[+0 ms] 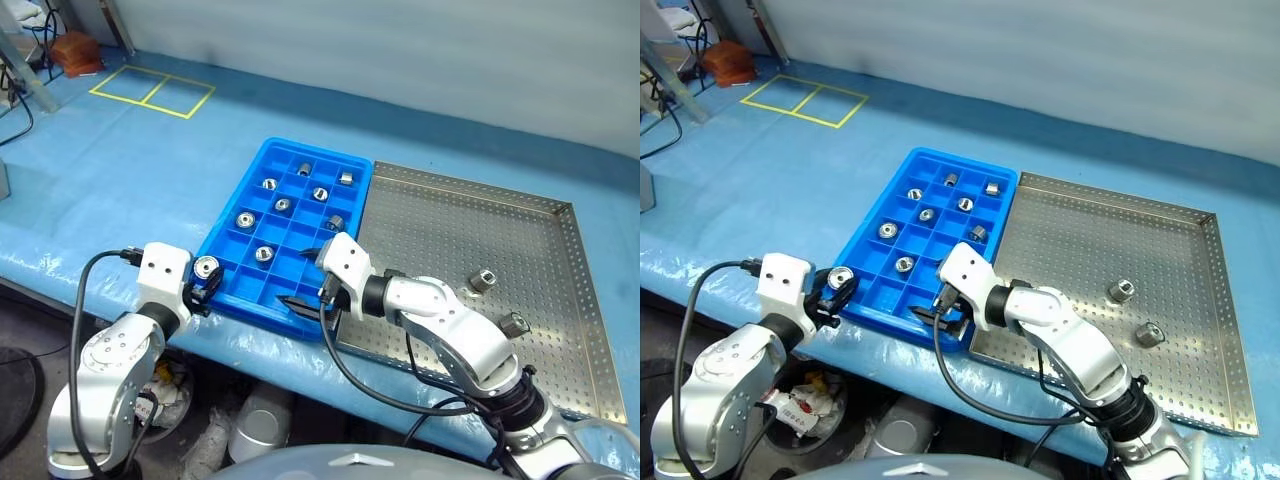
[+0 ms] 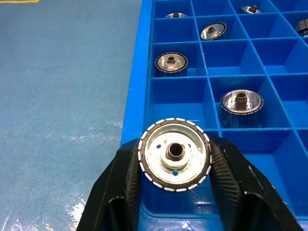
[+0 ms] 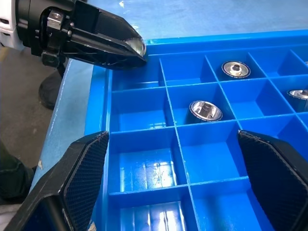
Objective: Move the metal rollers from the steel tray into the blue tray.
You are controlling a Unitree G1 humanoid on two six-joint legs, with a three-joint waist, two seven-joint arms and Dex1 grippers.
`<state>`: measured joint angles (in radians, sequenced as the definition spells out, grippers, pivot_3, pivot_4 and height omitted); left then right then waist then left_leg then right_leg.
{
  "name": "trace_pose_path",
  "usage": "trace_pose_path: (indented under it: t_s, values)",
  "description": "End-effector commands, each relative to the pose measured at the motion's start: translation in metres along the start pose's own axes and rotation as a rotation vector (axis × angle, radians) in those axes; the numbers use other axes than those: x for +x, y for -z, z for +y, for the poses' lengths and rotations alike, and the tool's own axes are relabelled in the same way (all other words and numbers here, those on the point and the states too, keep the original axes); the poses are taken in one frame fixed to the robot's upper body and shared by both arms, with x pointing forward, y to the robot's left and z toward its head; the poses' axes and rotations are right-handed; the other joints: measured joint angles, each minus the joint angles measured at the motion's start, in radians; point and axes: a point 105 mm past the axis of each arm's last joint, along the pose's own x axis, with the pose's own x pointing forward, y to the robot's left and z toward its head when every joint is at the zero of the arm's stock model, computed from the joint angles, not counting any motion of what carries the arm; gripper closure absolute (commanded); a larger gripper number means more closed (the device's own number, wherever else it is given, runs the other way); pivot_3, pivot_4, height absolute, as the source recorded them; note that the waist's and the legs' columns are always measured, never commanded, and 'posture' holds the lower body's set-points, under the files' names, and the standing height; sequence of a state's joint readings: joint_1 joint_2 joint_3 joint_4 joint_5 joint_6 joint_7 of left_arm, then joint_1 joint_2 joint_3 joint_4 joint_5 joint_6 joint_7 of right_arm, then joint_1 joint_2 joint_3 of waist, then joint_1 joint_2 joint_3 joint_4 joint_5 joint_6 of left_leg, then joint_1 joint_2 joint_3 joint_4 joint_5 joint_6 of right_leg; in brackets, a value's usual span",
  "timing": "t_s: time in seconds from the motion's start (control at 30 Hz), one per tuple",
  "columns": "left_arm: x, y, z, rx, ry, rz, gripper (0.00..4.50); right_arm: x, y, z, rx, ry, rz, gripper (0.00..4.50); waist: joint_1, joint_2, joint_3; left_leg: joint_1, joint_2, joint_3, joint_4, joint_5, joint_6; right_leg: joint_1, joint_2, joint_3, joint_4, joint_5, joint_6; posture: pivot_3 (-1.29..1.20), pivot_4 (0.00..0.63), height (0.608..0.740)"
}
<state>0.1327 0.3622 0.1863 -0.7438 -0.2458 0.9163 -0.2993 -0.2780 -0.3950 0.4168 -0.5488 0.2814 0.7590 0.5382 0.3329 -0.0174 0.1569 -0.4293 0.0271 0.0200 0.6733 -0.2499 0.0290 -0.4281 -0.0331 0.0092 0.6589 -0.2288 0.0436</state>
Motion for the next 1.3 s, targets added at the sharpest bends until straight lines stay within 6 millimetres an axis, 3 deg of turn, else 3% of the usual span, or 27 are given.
trace_pose_path:
  t_s: [0.03,0.1,0.13,0.23,0.4,0.57,0.8,1.0,1.3]
  values:
    - [0.002,-0.015,-0.003,0.006,0.032,-0.055,0.75,-0.009,-0.013,-0.002,-0.012,0.046,-0.054,0.00,0.007,0.000,0.000,-0.001,0.000,0.000,0.000,0.000,0.000,0.000,0.001,0.000,0.000,0.000,0.000,0.41,0.150,0.740]
    - [0.005,-0.023,-0.006,0.011,0.055,-0.085,0.11,-0.012,-0.012,-0.004,0.001,0.074,-0.056,0.00,0.012,0.000,0.000,-0.001,0.000,0.000,0.000,0.000,0.000,0.000,0.001,0.000,-0.001,-0.001,0.000,0.40,0.150,0.740]
    - [0.006,-0.029,-0.008,0.015,0.069,-0.107,0.05,-0.014,-0.012,-0.005,0.008,0.089,-0.057,0.00,0.012,0.000,0.000,-0.001,0.000,0.000,0.001,0.000,0.000,0.000,0.001,0.000,-0.001,-0.001,0.001,0.38,0.150,0.740]
    - [0.010,-0.046,-0.017,0.009,0.122,-0.190,0.05,-0.022,-0.011,-0.008,0.027,0.141,-0.059,0.00,0.010,0.000,0.000,-0.001,0.000,0.001,0.001,0.000,-0.001,0.000,0.002,0.000,-0.002,-0.004,0.001,0.35,0.150,0.740]
    - [0.020,-0.068,-0.042,0.055,0.249,-0.333,0.05,-0.045,-0.003,-0.031,0.114,0.392,-0.065,0.00,-0.001,0.000,0.000,-0.001,0.000,0.002,0.002,0.000,-0.001,0.001,0.003,0.000,-0.001,-0.005,-0.001,0.27,0.150,0.740]
    - [0.032,-0.078,-0.070,0.075,0.354,-0.427,0.05,-0.072,0.007,-0.059,0.190,0.719,-0.070,0.00,-0.056,0.000,-0.001,-0.002,-0.001,0.003,0.003,0.001,-0.002,0.002,0.004,0.001,-0.001,-0.002,-0.004,0.19,0.150,0.740]
    - [0.043,-0.085,-0.098,0.086,0.454,-0.529,0.05,-0.096,0.031,-0.098,0.262,1.170,0.035,0.00,-0.206,0.001,-0.001,-0.001,-0.001,0.002,0.004,0.001,-0.002,0.002,0.005,0.003,0.000,-0.001,-0.005,0.07,0.150,0.740]
    - [0.047,-0.073,-0.119,0.053,0.553,-0.494,0.05,-0.089,0.043,-0.117,0.324,1.283,0.088,0.00,-0.305,0.002,-0.001,0.001,-0.001,0.000,0.004,0.002,-0.003,0.002,0.006,0.005,0.002,0.002,-0.001,0.04,0.150,0.740]
    - [0.039,-0.054,-0.132,0.037,0.697,-0.403,0.05,-0.074,0.055,-0.146,0.443,1.290,0.073,0.00,-0.334,0.003,-0.002,0.002,0.001,0.000,0.004,0.002,-0.003,0.002,0.008,0.007,0.004,0.003,0.000,0.06,0.150,0.740]
